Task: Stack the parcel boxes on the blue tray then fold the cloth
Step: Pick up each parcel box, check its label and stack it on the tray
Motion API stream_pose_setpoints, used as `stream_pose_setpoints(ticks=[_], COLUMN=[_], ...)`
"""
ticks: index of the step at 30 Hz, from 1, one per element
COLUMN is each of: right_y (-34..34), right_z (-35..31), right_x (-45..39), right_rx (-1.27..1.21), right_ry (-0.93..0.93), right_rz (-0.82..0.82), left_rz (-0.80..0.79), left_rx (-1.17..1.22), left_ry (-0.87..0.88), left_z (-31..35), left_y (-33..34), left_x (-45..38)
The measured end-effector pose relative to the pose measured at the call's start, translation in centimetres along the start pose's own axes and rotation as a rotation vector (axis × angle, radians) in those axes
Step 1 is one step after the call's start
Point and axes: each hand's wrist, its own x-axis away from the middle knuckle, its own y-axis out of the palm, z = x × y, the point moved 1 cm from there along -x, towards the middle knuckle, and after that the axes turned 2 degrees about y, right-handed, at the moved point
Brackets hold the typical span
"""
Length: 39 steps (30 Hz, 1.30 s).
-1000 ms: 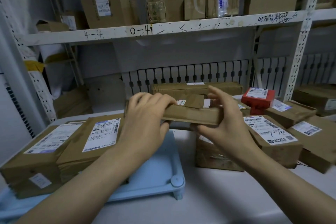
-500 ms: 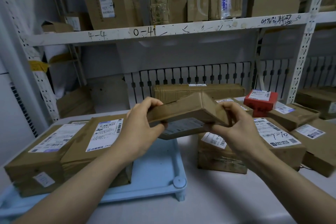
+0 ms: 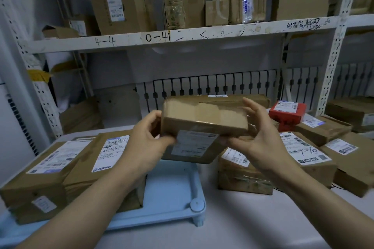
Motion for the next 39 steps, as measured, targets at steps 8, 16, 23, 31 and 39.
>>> stream_pose_setpoints(ticks=[8,16,23,31,39], right_y=[0.9,1.1,1.1,2.9,2.3], right_z=[1.3,0.7,-0.2,-1.9,-1.9], right_x=[0.6,0.5,0.4,1.1,0.6], right_rx=[0.063,0.065,0.274,0.449,0.459], right_ry=[0.070,0.032,-0.087,-0.194,-0.273], right_rz=[-0.144,-0.074,0.053,0.058,0.147], left_rz=[0.094,0.102,0.275,0.077,0.000], left_rx=[0.301,0.164,-0.388,-1.198,-1.193], left_ry=[-0.160,-0.115,0.281,0.832,0.679], left_z=[-1.0,-0.7,0.7,4.0,3.2], left_y=[-0.2,-0.4,0.0,2.5,2.2], left_x=[-0.2,-0.2,0.6,1.1,0.2])
